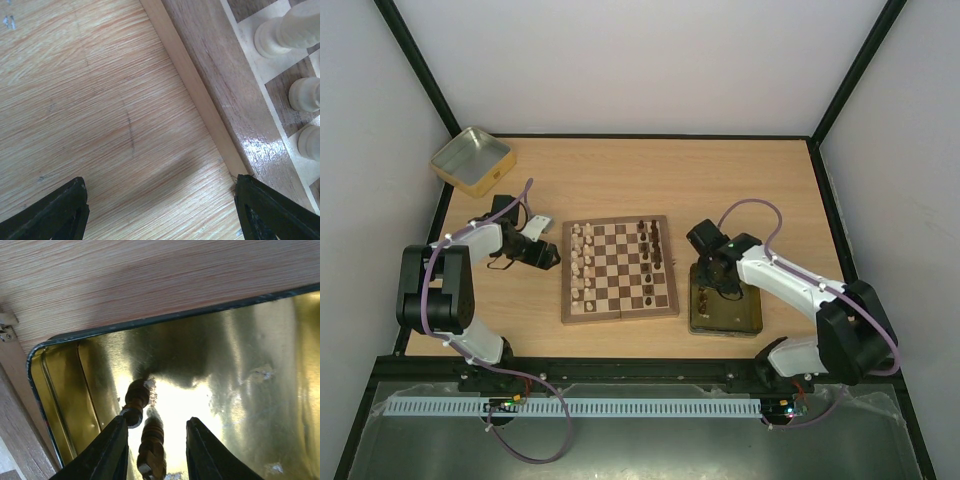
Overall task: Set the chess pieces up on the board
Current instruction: Pick up the chess piece from the storage box.
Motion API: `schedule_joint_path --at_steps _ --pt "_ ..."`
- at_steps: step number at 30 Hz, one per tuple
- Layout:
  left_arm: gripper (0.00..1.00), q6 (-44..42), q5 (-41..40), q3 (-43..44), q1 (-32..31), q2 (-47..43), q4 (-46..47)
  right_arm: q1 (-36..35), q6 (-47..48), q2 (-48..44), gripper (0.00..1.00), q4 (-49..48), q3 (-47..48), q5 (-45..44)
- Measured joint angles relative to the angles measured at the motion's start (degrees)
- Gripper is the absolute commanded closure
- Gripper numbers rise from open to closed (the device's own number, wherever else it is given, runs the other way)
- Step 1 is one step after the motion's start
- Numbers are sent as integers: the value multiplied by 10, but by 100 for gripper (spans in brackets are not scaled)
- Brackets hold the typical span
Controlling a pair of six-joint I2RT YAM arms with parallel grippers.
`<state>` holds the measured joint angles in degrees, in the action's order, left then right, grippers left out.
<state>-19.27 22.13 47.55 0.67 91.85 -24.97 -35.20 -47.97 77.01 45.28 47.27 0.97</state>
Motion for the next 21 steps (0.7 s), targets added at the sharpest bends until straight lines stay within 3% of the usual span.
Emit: schedule_joint_path --at_steps 15,21 --pt "20 0 -1 0 0 0 0 0 15 26 71 -50 -11 22" --pt "20 0 -1 0 0 0 0 0 20 42 87 -58 -15 27"
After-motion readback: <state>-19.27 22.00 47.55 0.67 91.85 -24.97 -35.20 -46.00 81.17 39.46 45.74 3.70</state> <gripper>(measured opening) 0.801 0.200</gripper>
